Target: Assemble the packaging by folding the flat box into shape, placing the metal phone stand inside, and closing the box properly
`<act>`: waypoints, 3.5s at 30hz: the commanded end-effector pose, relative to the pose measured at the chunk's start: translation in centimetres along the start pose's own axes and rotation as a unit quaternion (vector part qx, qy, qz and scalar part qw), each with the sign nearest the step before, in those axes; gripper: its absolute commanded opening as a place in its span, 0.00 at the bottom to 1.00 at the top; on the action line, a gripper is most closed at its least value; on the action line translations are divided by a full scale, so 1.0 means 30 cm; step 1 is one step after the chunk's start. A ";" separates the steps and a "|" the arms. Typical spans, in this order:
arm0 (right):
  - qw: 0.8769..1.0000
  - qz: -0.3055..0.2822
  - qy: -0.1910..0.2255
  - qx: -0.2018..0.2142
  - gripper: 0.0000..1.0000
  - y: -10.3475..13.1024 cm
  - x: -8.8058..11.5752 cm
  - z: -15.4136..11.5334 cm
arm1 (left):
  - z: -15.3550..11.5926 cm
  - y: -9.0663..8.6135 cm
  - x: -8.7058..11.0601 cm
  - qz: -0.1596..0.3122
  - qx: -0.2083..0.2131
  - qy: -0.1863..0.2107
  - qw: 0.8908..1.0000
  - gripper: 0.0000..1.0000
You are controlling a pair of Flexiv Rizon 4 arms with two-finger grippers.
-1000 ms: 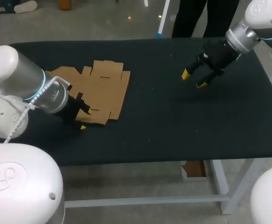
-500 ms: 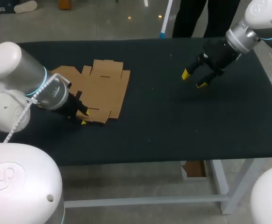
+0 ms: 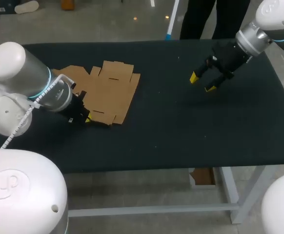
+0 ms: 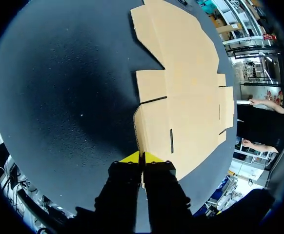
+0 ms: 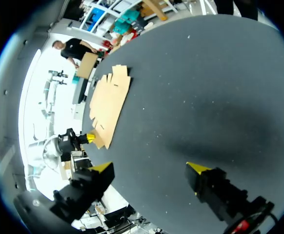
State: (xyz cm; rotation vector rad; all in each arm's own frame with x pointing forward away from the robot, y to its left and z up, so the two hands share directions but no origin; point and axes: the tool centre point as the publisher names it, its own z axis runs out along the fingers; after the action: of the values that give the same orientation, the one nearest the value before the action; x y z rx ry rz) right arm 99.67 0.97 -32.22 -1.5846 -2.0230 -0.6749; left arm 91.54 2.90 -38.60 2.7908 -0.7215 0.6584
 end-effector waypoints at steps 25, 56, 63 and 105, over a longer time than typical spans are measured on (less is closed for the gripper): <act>1.000 -0.001 0.001 0.001 1.00 0.001 -0.001 -0.002 | -0.089 0.006 0.038 0.119 -0.083 0.092 0.985 0.00; 1.000 -0.001 0.001 0.001 1.00 0.001 -0.001 -0.002 | -0.110 -0.042 -0.015 0.081 -0.005 0.011 0.997 1.00; 1.000 -0.001 0.001 0.001 1.00 0.001 -0.001 -0.002 | -0.054 -0.047 -0.018 0.050 0.011 0.026 0.998 0.73; 1.000 -0.003 -0.005 -0.022 1.00 -0.033 -0.005 -0.037 | -0.019 -0.089 0.059 0.200 -0.049 0.046 0.978 0.00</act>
State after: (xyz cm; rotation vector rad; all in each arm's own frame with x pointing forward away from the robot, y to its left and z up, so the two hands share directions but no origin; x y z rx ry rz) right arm 99.53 0.13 -31.84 -1.6003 -2.0289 -0.7056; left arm 93.85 4.49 -37.83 2.5561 -1.2417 0.8178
